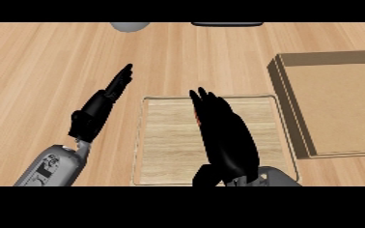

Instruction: Pick the sweet potato from the tray and place it in the cardboard box

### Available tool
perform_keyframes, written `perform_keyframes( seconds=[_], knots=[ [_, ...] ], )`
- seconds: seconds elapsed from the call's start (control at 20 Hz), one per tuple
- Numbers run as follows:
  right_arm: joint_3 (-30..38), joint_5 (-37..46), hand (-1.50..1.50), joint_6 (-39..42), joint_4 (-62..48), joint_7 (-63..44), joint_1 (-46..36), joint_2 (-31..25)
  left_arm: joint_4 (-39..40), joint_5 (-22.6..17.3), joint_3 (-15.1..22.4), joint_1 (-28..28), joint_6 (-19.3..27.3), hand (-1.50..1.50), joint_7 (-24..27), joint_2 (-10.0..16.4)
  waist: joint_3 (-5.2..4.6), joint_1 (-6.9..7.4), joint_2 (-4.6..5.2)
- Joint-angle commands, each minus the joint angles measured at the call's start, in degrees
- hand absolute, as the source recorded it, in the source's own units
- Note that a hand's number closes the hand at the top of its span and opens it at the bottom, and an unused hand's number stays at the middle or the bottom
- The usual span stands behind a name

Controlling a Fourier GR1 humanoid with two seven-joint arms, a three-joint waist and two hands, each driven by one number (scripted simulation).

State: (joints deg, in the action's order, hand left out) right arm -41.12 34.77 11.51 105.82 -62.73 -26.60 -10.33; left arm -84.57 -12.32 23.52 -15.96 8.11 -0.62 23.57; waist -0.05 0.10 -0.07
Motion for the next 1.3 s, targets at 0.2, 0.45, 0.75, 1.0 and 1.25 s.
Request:
perform_keyframes(
  seconds=[0.2, 0.45, 0.75, 1.0, 1.25],
  knots=[
    [2.4, 2.5, -1.50, 2.4, -8.1, -1.2, 2.8, 2.1, 1.4, 2.2, -1.7, -0.3, -1.0, 0.00, -0.3, -2.2, 0.04, -0.19, 0.06],
    [2.3, 8.2, -1.50, 1.7, -8.4, -0.1, 3.2, 6.2, -7.2, 3.7, -2.3, 6.9, -2.4, 0.00, -0.7, -1.7, 0.05, 0.21, -0.09],
    [7.3, 9.9, -1.50, 4.4, -10.6, 6.8, 5.6, 4.9, -4.7, 8.5, -2.8, 6.1, -3.0, 0.00, -1.3, -6.1, 0.05, -0.05, -0.01],
    [5.9, 11.4, -1.50, 5.9, -11.4, 7.6, 8.1, 7.1, 0.9, 7.5, -6.9, 5.9, -7.6, 0.00, 3.4, -6.2, 0.03, -0.18, 0.04],
    [6.2, 10.9, -1.50, 5.1, -17.2, 5.8, 4.7, 10.3, 2.6, 11.0, -7.5, 4.2, -7.2, 0.00, 2.8, -9.8, 0.04, -0.05, 0.09]
  ],
)
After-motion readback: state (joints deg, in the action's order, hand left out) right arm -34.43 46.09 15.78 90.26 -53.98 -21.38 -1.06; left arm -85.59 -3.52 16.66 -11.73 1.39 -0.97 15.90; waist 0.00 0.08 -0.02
